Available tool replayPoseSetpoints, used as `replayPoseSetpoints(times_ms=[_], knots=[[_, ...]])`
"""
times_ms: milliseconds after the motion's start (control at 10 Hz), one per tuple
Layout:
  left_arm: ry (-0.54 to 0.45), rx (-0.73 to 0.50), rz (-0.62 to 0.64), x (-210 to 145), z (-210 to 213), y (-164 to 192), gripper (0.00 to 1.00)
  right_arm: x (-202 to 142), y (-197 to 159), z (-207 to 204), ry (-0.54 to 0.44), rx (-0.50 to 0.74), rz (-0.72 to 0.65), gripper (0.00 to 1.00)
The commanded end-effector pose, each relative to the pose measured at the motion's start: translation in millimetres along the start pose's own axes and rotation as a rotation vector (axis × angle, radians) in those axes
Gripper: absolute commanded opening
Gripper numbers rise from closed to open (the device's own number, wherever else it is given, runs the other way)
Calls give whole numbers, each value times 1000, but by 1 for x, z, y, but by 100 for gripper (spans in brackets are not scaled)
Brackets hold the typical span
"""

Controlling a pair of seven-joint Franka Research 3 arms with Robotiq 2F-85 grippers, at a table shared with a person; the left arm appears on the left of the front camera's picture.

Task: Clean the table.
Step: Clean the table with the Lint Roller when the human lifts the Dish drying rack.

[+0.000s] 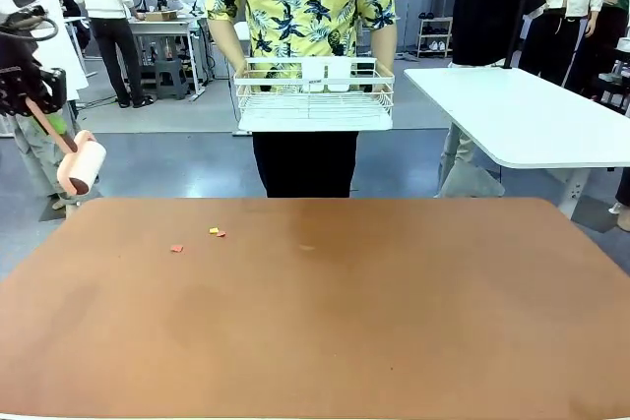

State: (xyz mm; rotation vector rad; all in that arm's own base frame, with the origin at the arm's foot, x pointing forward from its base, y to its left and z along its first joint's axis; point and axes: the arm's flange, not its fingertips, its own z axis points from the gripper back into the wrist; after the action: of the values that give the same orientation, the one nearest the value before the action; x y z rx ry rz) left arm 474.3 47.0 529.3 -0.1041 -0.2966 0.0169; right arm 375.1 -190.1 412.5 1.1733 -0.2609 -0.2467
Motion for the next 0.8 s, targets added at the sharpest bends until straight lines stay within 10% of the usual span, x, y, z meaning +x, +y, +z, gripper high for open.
replayPoseSetpoints(times_ms=[0,700], knots=[[21,59,-14,22,-6,-6,21,0,2,1,0,5,6,100],[43,67,3,26,-27,-4,21,0,2,1,0,5,6,100]])
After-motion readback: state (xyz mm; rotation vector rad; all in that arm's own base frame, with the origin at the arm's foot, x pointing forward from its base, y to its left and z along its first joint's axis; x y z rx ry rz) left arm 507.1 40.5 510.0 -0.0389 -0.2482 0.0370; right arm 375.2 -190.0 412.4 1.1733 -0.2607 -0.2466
